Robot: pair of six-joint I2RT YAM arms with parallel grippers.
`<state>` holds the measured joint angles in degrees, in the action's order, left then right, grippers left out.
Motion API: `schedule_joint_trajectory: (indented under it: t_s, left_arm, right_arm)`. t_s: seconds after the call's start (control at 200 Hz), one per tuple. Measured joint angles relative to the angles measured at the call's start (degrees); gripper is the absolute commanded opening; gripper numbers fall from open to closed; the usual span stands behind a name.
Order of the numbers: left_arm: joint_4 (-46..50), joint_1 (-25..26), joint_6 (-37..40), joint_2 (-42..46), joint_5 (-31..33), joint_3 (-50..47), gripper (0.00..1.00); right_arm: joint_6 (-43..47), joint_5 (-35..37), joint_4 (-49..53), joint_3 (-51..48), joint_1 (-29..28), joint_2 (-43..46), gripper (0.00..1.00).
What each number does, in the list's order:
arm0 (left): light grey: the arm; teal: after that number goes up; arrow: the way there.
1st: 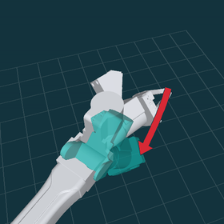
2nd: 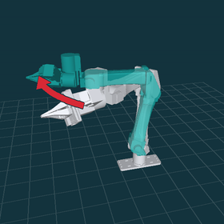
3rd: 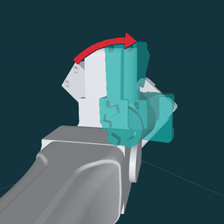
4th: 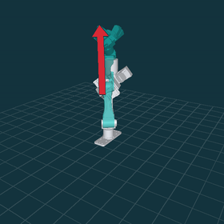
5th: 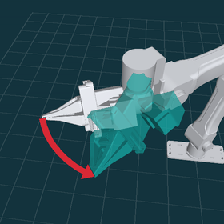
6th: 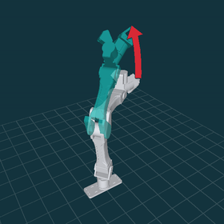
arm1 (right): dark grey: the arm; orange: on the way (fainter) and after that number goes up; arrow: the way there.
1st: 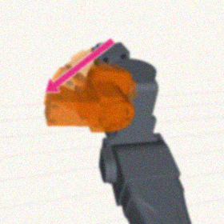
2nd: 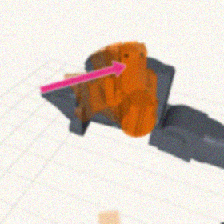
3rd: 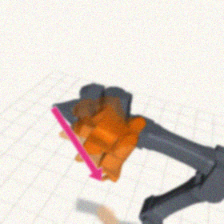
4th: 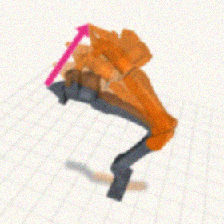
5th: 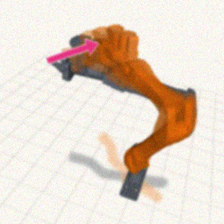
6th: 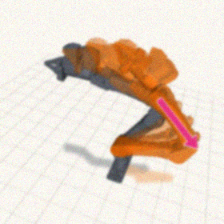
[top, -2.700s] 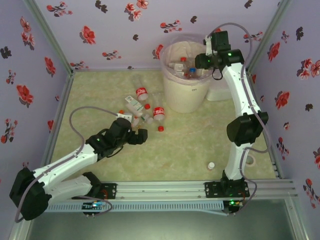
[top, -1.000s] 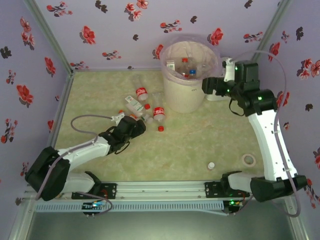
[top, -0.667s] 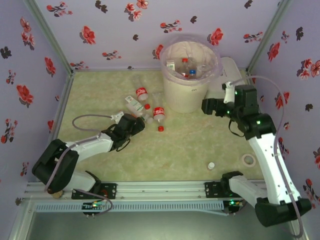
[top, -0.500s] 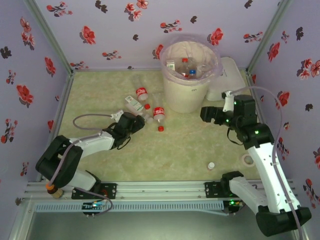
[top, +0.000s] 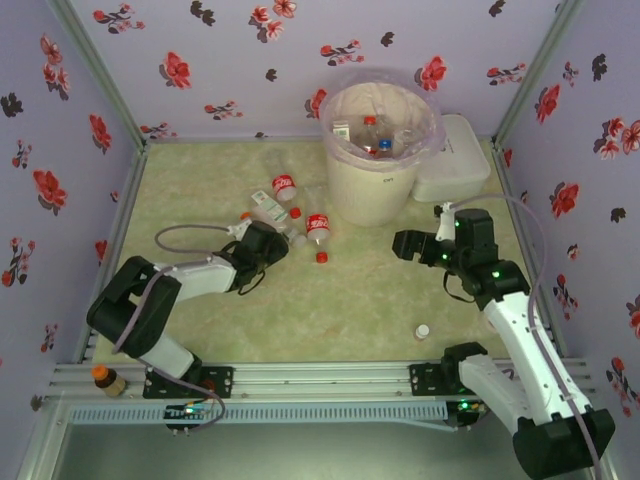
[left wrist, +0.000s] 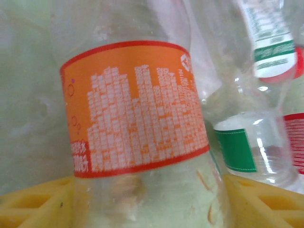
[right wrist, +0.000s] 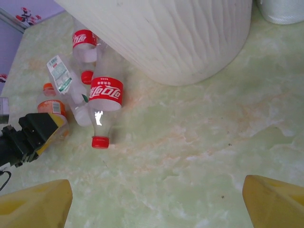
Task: Put the plastic bottles in the bin
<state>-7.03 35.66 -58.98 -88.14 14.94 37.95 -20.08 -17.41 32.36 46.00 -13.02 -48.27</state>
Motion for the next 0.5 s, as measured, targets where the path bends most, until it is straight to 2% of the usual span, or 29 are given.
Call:
schedule_joint_trajectory:
  t_s: [0.23,0.32,0.435,0.5]
  left_arm:
    - [7.5,0.0,3.3,12.0,1.6,-0.5,0.55]
    - [11.0,0.0,5.3,16.9,2.9,-0.5,0.43]
    - [13.6,0.0,7.4,22.6,3.0,-0.5,0.27]
    - [13.7,0.1,8.9,25.2,1.4,-0.5,0.25]
  right_arm:
    - [-1.9,0.0,-4.0,-1.2,-2.8,-2.1,0.92]
    - [-3.1,-0.9,-6.5,-2.7,-3.3,-1.7,0.92]
    - [-7.4,-4.9,-15.9,-6.9,-4.9,-1.0,0.92]
    - [-11.6,-7.5,-22.9,-9.6,-6.6,-1.0,0.92]
